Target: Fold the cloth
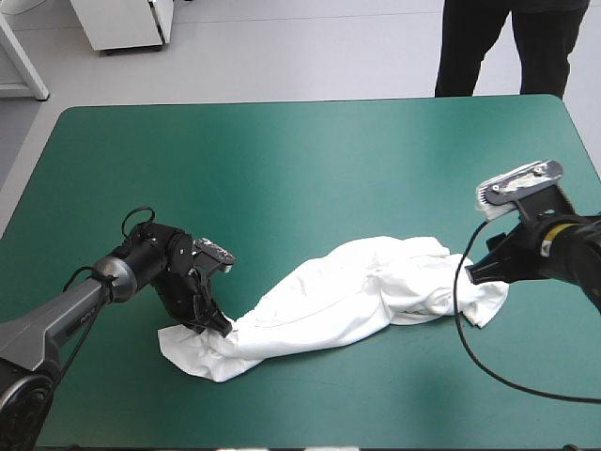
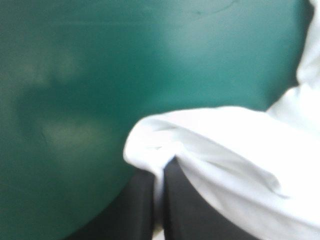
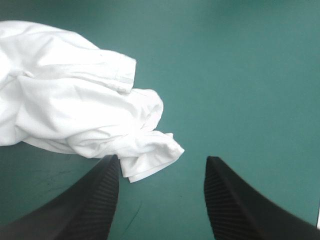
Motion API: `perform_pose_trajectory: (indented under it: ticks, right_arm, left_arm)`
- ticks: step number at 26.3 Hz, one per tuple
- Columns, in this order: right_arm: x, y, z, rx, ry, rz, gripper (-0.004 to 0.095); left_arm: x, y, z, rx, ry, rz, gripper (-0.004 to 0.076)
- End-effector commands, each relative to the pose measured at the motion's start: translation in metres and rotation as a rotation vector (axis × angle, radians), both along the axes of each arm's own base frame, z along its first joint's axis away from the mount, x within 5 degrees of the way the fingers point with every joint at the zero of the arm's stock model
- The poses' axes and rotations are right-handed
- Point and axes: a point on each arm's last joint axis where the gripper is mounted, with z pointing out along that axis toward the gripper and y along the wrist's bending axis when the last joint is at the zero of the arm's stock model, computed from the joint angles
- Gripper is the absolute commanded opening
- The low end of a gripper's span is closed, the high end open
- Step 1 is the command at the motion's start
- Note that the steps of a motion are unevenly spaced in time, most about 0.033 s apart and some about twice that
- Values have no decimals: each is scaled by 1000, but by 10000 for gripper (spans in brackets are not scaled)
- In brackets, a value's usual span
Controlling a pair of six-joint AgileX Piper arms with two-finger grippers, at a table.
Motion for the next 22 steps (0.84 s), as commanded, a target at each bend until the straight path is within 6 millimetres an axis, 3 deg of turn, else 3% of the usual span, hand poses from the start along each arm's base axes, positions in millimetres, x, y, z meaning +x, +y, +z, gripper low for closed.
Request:
perform_pose_trajectory:
  ticks: [1, 7, 14, 17, 22]
  right_arm:
    - [19, 5, -8, -37, 40, -20, 493]
    - [57, 8, -37, -29, 183, -73, 534]
    - [73, -20, -59, 21, 284, -211, 547]
    - [76, -32, -93, 16, 412, -265, 553]
    - [86, -33, -142, 13, 584, -282, 597]
  left_arm:
    - [6, -9, -2, -72, -58, 33, -22]
    - [5, -11, -2, -92, -41, 47, -22]
    - [3, -17, 0, -158, -30, 38, -22]
    - [3, -20, 1, -192, -30, 33, -22]
    - [3, -22, 1, -213, -30, 29, -22]
